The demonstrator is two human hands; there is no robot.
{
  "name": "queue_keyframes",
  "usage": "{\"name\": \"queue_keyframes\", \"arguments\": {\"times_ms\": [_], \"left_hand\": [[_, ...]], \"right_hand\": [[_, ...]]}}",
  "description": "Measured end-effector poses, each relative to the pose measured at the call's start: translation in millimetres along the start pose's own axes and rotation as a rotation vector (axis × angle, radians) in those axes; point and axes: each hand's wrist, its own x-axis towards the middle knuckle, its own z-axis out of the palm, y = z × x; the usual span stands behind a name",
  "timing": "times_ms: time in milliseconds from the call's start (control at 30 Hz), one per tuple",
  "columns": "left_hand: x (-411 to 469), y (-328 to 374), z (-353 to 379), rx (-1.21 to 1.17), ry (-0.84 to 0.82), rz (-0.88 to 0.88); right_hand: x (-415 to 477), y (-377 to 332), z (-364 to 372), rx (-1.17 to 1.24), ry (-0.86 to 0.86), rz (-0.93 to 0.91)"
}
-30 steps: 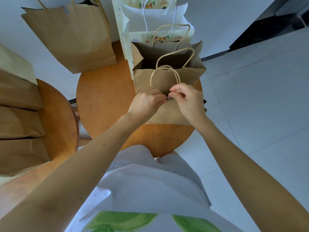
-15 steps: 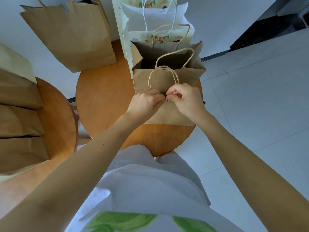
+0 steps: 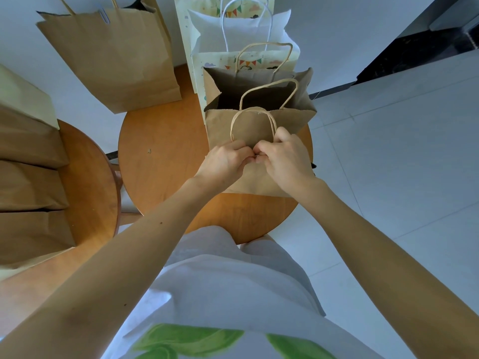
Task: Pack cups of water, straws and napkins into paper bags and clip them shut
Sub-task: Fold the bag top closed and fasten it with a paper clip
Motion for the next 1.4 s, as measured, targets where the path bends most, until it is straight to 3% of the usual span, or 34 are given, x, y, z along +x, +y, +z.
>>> {"name": "queue_keyframes", "arguments": {"times_ms": [200,333,400,467,567,633,800,1000,1200,1400], "left_hand": [[-2.7,-1.0,-10.1,0.073,0.0,0.078],[-15.6,-9.9,-21.0,0.165,0.082,0.235],[-24.9,-11.7,-24.1,0.181,0.137,0.222],[-32.9,-9.8,-24.0,0.158,0.143,0.118],[-37.3,-2.6,-20.5,0.127,0.028,-0.12],[-35.7,-0.6,-18.1,0.139,-0.113,-0.249],[-27.4,2.3,-20.3,0.159,-0.072,-0.315],[-40.7,22.0,-41.0,0.188,0.074,-0.362],[-85.1,25.9,-104.0,0.346,0.22,-0.542],[-112.0,8.7,-150.9,0.454,0.37,-0.754]], "right_hand": [[-10.5,14.3,4.4,0.118,0.046,-0.038],[-27.5,34.6,-11.7,0.257,0.236,-0.031],[-36.6,46.4,-18.0,0.273,0.3,-0.059],[-44.4,52.9,-23.2,0.288,0.229,-0.007],[-50.5,58.4,-26.2,0.252,-0.163,0.154],[-52.5,63.2,-25.8,0.203,-0.292,0.207],[-51.8,79.9,-22.1,0.14,-0.238,0.148],[-43.9,72.1,-35.6,0.095,-0.16,-0.087],[-2.3,8.9,-40.2,0.177,-0.149,-0.353],[37.6,-58.7,-26.5,0.238,-0.116,-0.424]]}}
